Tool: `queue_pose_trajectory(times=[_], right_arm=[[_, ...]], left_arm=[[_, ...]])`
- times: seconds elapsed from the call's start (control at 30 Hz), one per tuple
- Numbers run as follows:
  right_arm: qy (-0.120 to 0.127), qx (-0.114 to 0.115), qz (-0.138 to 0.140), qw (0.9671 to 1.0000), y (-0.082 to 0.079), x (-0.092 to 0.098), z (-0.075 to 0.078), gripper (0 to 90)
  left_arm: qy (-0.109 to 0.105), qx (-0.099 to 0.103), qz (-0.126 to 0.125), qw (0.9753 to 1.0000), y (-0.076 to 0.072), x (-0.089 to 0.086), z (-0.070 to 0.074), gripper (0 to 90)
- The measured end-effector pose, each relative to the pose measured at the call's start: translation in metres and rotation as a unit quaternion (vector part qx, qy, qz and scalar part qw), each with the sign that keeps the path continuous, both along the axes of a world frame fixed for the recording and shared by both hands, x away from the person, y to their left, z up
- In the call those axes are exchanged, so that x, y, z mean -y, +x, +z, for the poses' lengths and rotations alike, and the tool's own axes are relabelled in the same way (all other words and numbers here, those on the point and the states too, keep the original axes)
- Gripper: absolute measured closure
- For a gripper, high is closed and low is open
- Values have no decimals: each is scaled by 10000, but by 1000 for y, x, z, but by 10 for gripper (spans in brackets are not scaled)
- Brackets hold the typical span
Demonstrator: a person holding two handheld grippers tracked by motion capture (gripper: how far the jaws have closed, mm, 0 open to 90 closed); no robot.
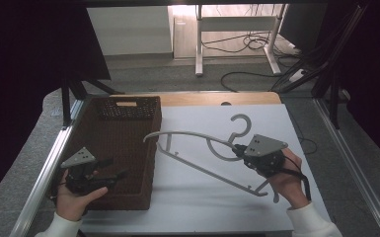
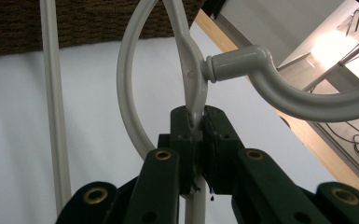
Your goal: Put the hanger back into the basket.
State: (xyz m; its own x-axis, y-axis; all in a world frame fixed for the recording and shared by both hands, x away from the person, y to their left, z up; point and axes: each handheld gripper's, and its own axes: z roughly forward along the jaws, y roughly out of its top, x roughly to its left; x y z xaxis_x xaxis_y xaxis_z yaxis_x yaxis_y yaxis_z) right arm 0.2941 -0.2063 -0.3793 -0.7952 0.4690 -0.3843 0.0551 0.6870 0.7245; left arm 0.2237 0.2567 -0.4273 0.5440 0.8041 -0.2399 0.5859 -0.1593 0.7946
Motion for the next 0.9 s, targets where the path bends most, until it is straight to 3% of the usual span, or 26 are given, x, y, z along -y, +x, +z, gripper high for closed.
queue_pose_trajectory(times=[0.33, 0.6, 0.9], right_arm=[[5, 99, 276, 9996, -1, -2, -2, 832], [-43, 152, 469, 9988, 0, -6, -5, 832], [-100, 171, 615, 9979, 0, -9, -9, 832]], left_arm=[[-435, 169, -89, 9989, 5, -5, 21, 265], [-762, 307, -498, 9954, 14, 4, 49, 299], [-815, 267, -1062, 9906, 38, 30, 77, 324]])
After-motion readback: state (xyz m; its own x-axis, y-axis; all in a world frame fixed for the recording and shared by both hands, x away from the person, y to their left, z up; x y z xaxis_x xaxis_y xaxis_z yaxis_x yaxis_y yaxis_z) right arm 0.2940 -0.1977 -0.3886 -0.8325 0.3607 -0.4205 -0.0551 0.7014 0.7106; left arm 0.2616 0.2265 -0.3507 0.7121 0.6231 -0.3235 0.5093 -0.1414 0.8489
